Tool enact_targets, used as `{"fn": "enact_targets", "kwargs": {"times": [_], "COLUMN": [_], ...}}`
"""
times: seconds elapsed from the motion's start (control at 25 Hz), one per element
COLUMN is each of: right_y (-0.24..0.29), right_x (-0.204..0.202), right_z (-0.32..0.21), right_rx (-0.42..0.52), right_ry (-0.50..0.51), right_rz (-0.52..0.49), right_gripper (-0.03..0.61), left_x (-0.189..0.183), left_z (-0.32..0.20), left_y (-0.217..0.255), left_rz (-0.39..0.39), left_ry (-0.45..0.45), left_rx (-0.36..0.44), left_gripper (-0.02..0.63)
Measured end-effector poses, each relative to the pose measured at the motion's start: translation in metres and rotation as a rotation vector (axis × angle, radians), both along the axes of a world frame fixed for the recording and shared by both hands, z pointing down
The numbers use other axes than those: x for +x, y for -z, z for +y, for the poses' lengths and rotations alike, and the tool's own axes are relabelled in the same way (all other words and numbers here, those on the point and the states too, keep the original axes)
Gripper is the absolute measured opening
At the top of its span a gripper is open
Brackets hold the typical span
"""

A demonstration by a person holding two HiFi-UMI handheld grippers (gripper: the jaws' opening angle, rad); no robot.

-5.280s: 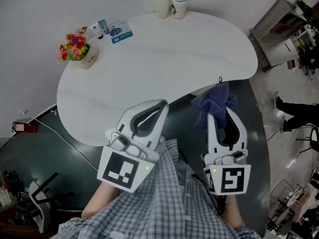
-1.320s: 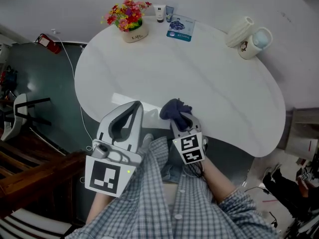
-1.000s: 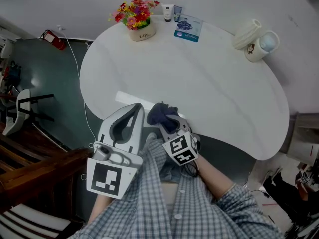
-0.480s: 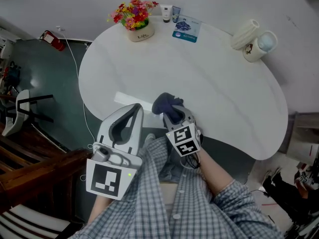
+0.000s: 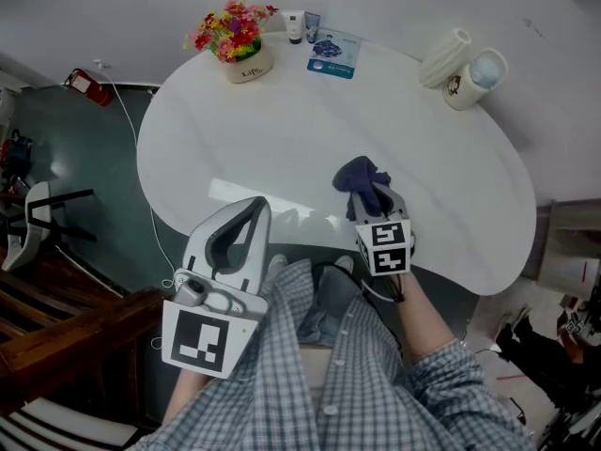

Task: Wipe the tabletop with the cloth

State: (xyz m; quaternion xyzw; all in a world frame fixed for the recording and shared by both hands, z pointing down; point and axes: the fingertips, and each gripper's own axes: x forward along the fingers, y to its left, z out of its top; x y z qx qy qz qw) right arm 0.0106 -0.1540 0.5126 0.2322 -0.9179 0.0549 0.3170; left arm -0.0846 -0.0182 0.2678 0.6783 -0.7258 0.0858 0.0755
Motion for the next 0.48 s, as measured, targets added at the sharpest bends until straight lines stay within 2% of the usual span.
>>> {"fn": "enact_targets", "kwargs": {"times": [0.48], "right_y": [-0.002], "right_x": [0.106], "right_z": [-0.067], "right_rx": [0.014], "right_ry": [-0.258], "right_rz": [0.031], "right_gripper": [0.106], "left_x": [0.013], "left_z": [-0.014], "left_y": [-0.003], "left_rz": [0.01], "left_ry": [-0.028], "left_rx": [-0.001], "left_gripper": [0.002]}}
